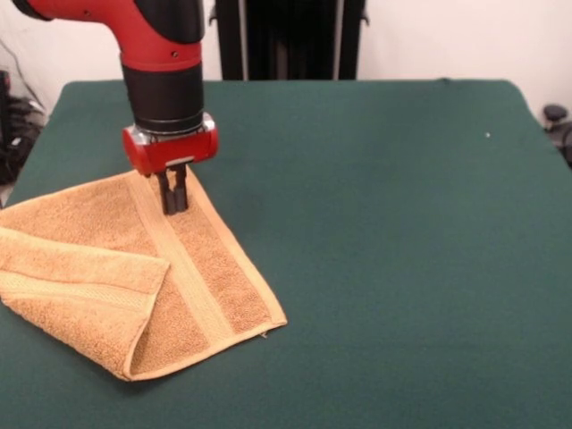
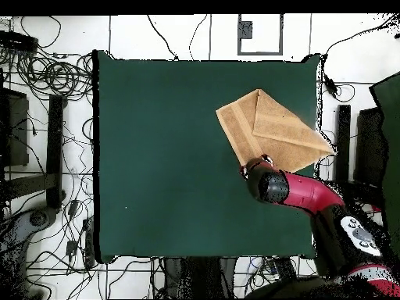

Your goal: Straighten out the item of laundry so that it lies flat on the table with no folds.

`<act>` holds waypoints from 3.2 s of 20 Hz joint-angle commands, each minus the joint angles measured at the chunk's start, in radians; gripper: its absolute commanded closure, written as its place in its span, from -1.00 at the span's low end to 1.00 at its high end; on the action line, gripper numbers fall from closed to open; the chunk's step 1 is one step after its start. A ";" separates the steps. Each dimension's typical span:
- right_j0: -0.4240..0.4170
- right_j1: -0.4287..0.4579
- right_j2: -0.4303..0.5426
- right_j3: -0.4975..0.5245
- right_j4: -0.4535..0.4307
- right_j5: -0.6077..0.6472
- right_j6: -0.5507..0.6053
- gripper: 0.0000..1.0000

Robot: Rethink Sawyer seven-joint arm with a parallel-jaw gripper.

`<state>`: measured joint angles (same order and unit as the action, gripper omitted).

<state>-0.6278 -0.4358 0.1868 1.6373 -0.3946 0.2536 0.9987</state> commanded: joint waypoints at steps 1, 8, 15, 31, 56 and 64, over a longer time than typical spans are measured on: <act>-0.023 0.124 0.069 -0.039 -0.099 0.113 -0.080 1.00; -0.062 0.149 0.126 -0.076 -0.144 0.282 -0.210 1.00; -0.054 0.144 0.132 -0.096 -0.133 0.421 -0.192 1.00; -0.179 0.196 0.313 0.041 -0.023 0.547 -0.151 1.00; -0.143 0.236 0.399 0.228 0.182 0.140 0.264 1.00; -0.121 0.245 0.428 0.271 0.277 0.080 0.281 1.00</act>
<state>-0.8605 -0.3329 0.4750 1.7228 -0.1614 0.3358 1.0003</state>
